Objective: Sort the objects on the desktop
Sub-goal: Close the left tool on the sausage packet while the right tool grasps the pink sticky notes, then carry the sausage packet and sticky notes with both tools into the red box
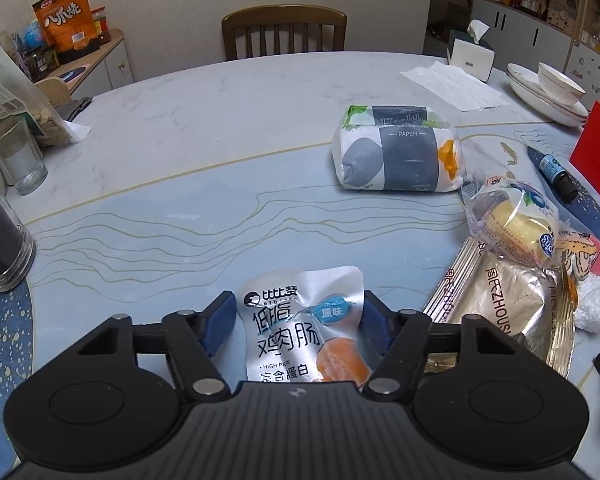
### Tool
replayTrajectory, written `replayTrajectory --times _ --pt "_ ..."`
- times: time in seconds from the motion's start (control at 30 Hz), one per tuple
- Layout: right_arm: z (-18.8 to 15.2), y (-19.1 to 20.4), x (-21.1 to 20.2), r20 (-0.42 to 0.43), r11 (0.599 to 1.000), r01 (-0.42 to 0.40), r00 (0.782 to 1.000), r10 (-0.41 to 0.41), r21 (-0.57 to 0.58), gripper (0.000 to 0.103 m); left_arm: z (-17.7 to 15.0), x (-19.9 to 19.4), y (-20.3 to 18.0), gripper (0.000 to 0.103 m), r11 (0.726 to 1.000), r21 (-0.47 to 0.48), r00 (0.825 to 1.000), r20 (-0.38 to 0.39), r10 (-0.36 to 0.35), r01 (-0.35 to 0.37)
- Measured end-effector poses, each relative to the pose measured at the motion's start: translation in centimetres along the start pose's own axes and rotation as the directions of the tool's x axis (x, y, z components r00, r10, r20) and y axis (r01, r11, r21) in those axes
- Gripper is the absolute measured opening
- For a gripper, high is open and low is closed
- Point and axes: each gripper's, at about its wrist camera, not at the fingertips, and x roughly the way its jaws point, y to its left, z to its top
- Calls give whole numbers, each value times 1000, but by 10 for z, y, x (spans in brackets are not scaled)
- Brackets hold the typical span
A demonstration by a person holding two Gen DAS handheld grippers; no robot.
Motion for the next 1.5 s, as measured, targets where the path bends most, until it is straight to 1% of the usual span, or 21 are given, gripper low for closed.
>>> replayTrajectory --times 0.1,0.17,0.2,0.23,0.27,0.3,0.37,0.4,0.7,0.87,1.03,1.3,1.5 --pt "1 0 -2 -5 1000 -1 1000 1 2 82 0 0 0 66 1000 1 1000 4 -1 1" --pt "2 -1 -4 -5 1000 0 1000 0 -1 70 -1 0 0 66 1000 0 1000 7 -1 1" --pt "2 -2 -5 -4 1000 1 1000 -1 -2 66 -1 0 0 66 1000 -2 1000 9 -2 2" --pt "3 -3 -5 -5 1000 2 1000 -2 -2 58 -1 0 0 66 1000 -5 1000 10 -4 4" --pt "4 -4 -5 -7 1000 5 1000 -5 1 53 -1 0 1 66 1000 -8 1000 10 -6 6" --pt "4 -4 -5 -9 1000 9 1000 -9 3 52 0 0 1 66 1000 -11 1000 10 -9 9" --pt "5 -4 -6 -9 1000 10 1000 -10 1 42 0 -1 3 65 1000 -18 1000 12 -14 15" --pt "5 -4 -7 -10 1000 11 1000 -11 -1 41 0 -1 4 65 1000 -24 1000 13 -17 18" --pt "6 -5 -13 -10 1000 28 1000 -28 -8 40 -5 -8 9 64 998 -65 1000 9 -15 16" --pt "8 -13 -23 4 1000 23 1000 -23 -6 40 -9 -18 13 64 995 -103 1000 22 9 -7" --pt "13 -25 -39 37 1000 4 999 -4 1 40 -11 -39 12 64 990 -137 999 37 39 -33" --pt "32 -52 -68 94 999 -48 995 47 7 40 -7 -81 -11 64 983 -179 996 72 57 -43" --pt "49 -77 -95 153 996 -89 984 89 -8 40 8 -104 -49 64 990 -141 994 106 31 -15"
